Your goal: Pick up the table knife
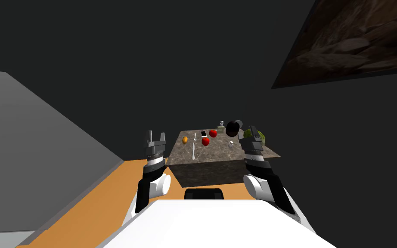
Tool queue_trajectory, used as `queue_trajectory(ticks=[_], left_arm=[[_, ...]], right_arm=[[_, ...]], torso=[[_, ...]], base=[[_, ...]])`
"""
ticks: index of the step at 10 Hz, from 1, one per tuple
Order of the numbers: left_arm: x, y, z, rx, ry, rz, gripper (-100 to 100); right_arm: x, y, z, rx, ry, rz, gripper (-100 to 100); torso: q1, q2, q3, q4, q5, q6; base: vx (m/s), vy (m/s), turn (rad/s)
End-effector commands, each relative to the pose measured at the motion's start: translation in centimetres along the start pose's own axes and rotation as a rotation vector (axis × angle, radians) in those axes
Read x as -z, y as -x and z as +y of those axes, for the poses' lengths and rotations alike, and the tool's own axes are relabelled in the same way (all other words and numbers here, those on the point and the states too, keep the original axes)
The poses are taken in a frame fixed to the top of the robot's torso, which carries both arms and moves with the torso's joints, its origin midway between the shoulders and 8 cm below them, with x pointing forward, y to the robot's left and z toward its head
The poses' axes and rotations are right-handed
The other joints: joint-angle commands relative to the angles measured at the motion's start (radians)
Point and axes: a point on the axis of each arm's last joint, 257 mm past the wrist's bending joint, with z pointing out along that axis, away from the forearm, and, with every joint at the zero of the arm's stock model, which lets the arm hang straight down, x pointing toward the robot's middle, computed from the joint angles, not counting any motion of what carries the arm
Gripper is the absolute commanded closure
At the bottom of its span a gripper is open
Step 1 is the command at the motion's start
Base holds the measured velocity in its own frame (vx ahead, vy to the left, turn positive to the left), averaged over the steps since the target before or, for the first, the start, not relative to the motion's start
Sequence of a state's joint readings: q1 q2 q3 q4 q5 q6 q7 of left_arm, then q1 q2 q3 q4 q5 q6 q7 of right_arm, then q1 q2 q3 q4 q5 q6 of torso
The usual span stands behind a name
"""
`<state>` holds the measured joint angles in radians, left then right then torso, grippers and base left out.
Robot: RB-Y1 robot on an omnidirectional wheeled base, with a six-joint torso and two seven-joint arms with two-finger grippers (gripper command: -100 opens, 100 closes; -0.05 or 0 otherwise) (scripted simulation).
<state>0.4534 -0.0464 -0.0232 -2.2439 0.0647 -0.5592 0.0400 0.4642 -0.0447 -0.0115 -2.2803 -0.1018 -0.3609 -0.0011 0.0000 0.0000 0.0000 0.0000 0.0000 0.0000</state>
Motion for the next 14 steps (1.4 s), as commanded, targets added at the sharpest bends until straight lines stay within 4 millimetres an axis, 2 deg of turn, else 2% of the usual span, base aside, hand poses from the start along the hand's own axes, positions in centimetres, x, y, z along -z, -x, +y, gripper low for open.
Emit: queue_trajectory(ticks=[1, 5, 9, 12, 13, 14], left_arm=[[-0.3, -0.2, 0.4, -0.019, 0.014, 0.033, -100], [-1.7, 0.1, 2.2, -0.076, 0.069, 0.099, -100], [-3.0, 1.2, 4.0, -0.124, 0.126, 0.118, -100], [-4.5, 3.1, 5.6, -0.169, 0.175, 0.111, -100], [-4.4, 3.3, 6.2, -0.171, 0.200, 0.106, -100], [-5.3, 4.4, 6.7, -0.189, 0.213, 0.094, -100]], right_arm=[[0.0, 0.0, 0.0, 0.000, 0.000, 0.000, 0], [0.0, 0.0, 0.0, 0.000, 0.000, 0.000, 0], [0.0, 0.0, 0.0, 0.000, 0.000, 0.000, 0], [0.0, 0.0, 0.0, 0.000, 0.000, 0.000, 0], [0.0, 0.0, 0.0, 0.000, 0.000, 0.000, 0], [0.0, 0.0, 0.0, 0.000, 0.000, 0.000, 0]], torso=[[0.000, 0.000, 0.000, 0.000, 0.000, 0.000], [0.002, 0.003, 0.002, 0.001, 0.000, 0.000], [0.001, 0.002, 0.001, 0.000, 0.000, 0.000], [0.001, 0.002, 0.001, 0.000, 0.000, 0.000], [0.001, 0.002, 0.001, 0.000, 0.000, 0.000], [0.001, 0.002, 0.001, 0.000, 0.000, 0.000]], base=[[-0.012, 0.004, -0.014], [-0.036, 0.017, -0.028], [-0.027, 0.010, -0.027], [-0.032, 0.009, -0.035], [-0.031, 0.007, -0.027], [-0.039, 0.003, -0.043]])
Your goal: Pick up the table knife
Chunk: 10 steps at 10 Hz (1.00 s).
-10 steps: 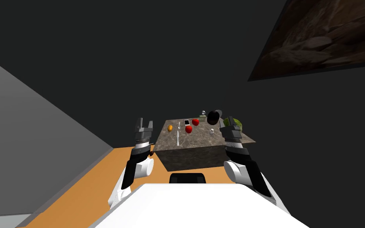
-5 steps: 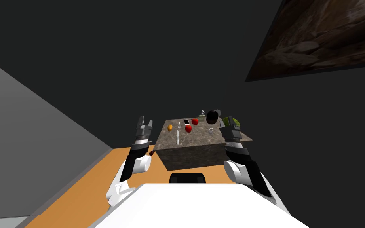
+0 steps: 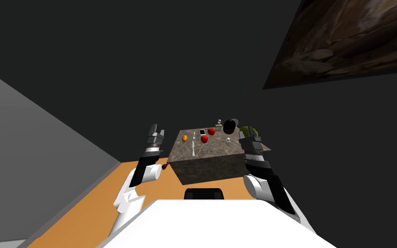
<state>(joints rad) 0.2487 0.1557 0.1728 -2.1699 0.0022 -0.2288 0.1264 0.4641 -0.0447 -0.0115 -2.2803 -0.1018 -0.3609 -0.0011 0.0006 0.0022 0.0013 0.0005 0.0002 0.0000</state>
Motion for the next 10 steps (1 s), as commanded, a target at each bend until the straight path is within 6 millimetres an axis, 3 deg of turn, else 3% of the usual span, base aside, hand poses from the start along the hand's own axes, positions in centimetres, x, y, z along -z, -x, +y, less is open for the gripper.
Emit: queue_trajectory(ticks=[1, 2, 4, 5, 7, 8, 10], left_arm=[[-0.3, 0.6, 1.3, -0.006, 0.044, -0.012, -100], [-1.2, 2.0, 1.8, -0.019, 0.059, -0.031, -100], [-1.2, 2.1, 2.7, -0.018, 0.093, -0.037, -100], [-2.0, 3.7, 3.3, -0.025, 0.114, -0.064, -100], [-1.9, 3.8, 4.0, -0.025, 0.143, -0.070, -100], [-2.8, 5.5, 4.5, -0.026, 0.159, -0.102, -100], [-2.6, 5.7, 5.4, -0.024, 0.197, -0.110, -100]], right_arm=[[0.0, 0.0, 0.0, 0.000, 0.000, 0.000, 0], [0.0, 0.0, 0.0, 0.000, 0.000, 0.000, 0], [0.0, 0.0, 0.0, 0.000, 0.000, 0.000, 0], [0.0, 0.0, 0.0, 0.000, 0.000, 0.000, 0], [0.0, 0.0, 0.0, 0.000, 0.000, 0.000, 0], [0.0, 0.0, 0.0, 0.000, 0.000, 0.000, 0], [0.0, 0.0, 0.0, 0.000, 0.000, 0.000, 0]], torso=[[0.000, 0.000, 0.000, 0.000, 0.000, 0.000], [0.000, 0.000, 0.000, 0.000, 0.000, 0.000], [0.000, 0.000, 0.000, 0.000, 0.000, 0.000], [0.000, -0.001, -0.001, 0.000, 0.000, 0.000], [0.000, -0.001, 0.000, 0.000, 0.000, 0.000], [-0.001, -0.001, -0.001, 0.000, 0.000, 0.000], [0.000, -0.001, 0.000, 0.000, 0.000, 0.000]], base=[[-0.034, 0.005, -0.025], [-0.041, 0.009, -0.063], [-0.023, 0.007, -0.011], [-0.022, 0.001, -0.048], [-0.019, -0.001, -0.022], [-0.026, -0.002, -0.054], [-0.020, 0.003, -0.020]])
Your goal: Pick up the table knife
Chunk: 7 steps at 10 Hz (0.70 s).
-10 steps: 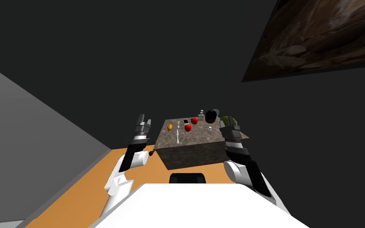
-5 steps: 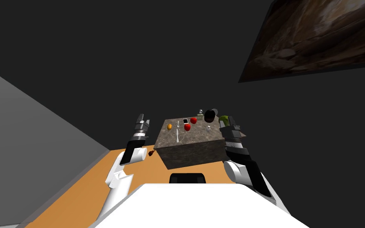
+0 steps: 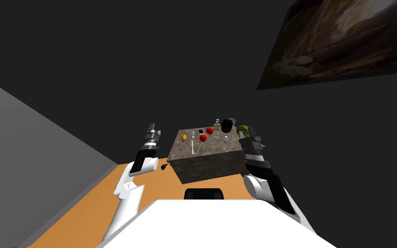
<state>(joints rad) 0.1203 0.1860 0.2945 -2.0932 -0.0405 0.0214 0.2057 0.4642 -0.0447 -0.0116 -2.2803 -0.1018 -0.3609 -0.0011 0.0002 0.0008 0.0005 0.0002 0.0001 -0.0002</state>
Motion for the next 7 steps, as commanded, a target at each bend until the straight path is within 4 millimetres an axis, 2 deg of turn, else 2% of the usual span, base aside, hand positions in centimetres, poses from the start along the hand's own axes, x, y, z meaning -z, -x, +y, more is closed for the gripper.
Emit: queue_trajectory(ticks=[1, 3, 4, 6, 7], left_arm=[[-1.1, 1.8, 0.7, 0.008, 0.029, -0.041, -100], [-1.0, 2.0, 1.7, 0.009, 0.069, -0.050, -100], [-2.0, 3.7, 2.0, 0.024, 0.083, -0.090, -100], [-1.8, 4.0, 3.1, 0.026, 0.127, -0.101, -100], [-2.7, 5.8, 3.4, 0.048, 0.141, -0.145, -100]], right_arm=[[0.0, 0.0, 0.0, 0.000, 0.000, 0.000, 0], [0.0, 0.0, 0.0, 0.000, 0.000, 0.000, 0], [0.0, 0.0, 0.0, 0.000, 0.000, 0.000, 0], [0.0, 0.0, 0.0, 0.000, 0.000, 0.000, 0], [0.0, 0.0, 0.0, 0.000, 0.000, 0.000, 0]], torso=[[0.000, 0.000, 0.000, 0.000, 0.000, 0.000], [0.000, 0.000, 0.000, 0.000, 0.000, 0.000], [0.000, 0.000, 0.000, 0.000, 0.000, 0.000], [0.000, 0.001, 0.000, 0.000, 0.000, 0.000], [-0.001, 0.000, 0.000, 0.000, 0.000, 0.000]], base=[[-0.021, -0.004, -0.073], [-0.018, -0.003, -0.015], [-0.025, -0.003, -0.067], [-0.019, -0.005, -0.020], [-0.019, -0.013, -0.080]])
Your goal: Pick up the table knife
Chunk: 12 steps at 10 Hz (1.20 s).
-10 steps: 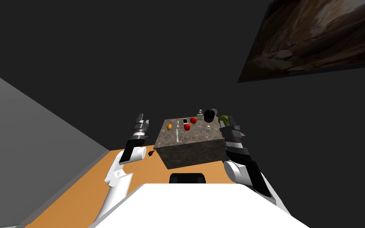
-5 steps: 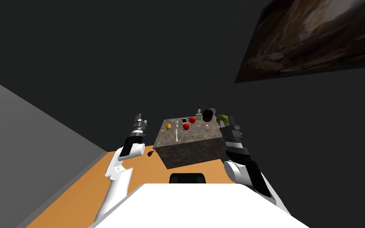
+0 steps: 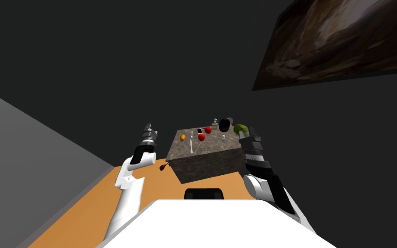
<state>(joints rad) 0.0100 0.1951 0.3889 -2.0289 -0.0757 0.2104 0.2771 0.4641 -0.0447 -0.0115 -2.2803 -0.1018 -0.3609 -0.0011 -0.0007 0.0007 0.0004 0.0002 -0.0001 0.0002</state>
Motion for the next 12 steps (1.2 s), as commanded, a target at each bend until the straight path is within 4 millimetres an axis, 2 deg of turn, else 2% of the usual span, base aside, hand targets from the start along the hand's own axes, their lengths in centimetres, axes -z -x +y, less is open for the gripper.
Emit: queue_trajectory(ticks=[1, 2, 3, 5, 6, 8, 9, 11, 12], left_arm=[[-0.4, 1.3, 1.1, 0.015, 0.045, -0.031, -100], [-0.4, 1.4, 1.5, 0.015, 0.059, -0.036, -100], [-1.4, 3.1, 1.7, 0.047, 0.074, -0.080, -100], [-1.2, 3.4, 2.9, 0.048, 0.120, -0.095, -100], [-2.1, 5.1, 3.0, 0.086, 0.134, -0.140, -100], [-1.9, 5.4, 4.3, 0.088, 0.183, -0.157, -100], [-2.6, 7.0, 4.5, 0.132, 0.195, -0.203, -100], [-2.2, 7.3, 5.8, 0.136, 0.247, -0.221, -100], [-2.8, 8.8, 6.2, 0.185, 0.261, -0.268, -100]], right_arm=[[0.0, 0.0, 0.0, 0.000, 0.000, 0.000, 0], [0.0, 0.0, 0.0, 0.000, 0.000, 0.000, 0], [0.0, 0.0, 0.0, 0.000, 0.000, 0.000, 0], [0.0, 0.0, 0.0, 0.000, 0.000, 0.000, 0], [0.0, 0.0, 0.0, 0.000, 0.000, 0.000, 0], [0.0, 0.0, 0.0, 0.000, 0.000, 0.000, 0], [0.0, 0.0, 0.0, 0.000, 0.000, 0.000, 0], [0.0, 0.0, 0.0, 0.000, 0.000, 0.000, 0], [0.0, 0.0, 0.0, 0.000, 0.000, 0.000, 0]], torso=[[0.000, 0.000, 0.000, 0.000, 0.000, 0.000], [0.000, 0.000, 0.000, 0.000, 0.000, 0.000], [0.001, 0.000, 0.000, 0.000, 0.000, -0.001], [0.000, 0.000, 0.000, 0.000, 0.000, 0.000], [0.000, 0.000, 0.000, 0.000, 0.000, -0.001], [0.000, 0.000, 0.000, 0.000, 0.000, 0.000], [0.000, 0.000, 0.000, 0.000, 0.000, -0.001], [0.000, 0.000, 0.000, 0.000, 0.000, -0.001], [0.000, 0.000, 0.000, 0.000, 0.000, -0.001]], base=[[-0.020, -0.009, -0.045], [-0.010, -0.004, 0.010], [-0.019, -0.012, -0.077], [-0.013, -0.010, -0.021], [-0.016, -0.020, -0.082], [-0.010, -0.014, -0.021], [-0.011, -0.018, -0.094], [-0.010, -0.015, -0.016], [-0.010, -0.029, -0.095]])
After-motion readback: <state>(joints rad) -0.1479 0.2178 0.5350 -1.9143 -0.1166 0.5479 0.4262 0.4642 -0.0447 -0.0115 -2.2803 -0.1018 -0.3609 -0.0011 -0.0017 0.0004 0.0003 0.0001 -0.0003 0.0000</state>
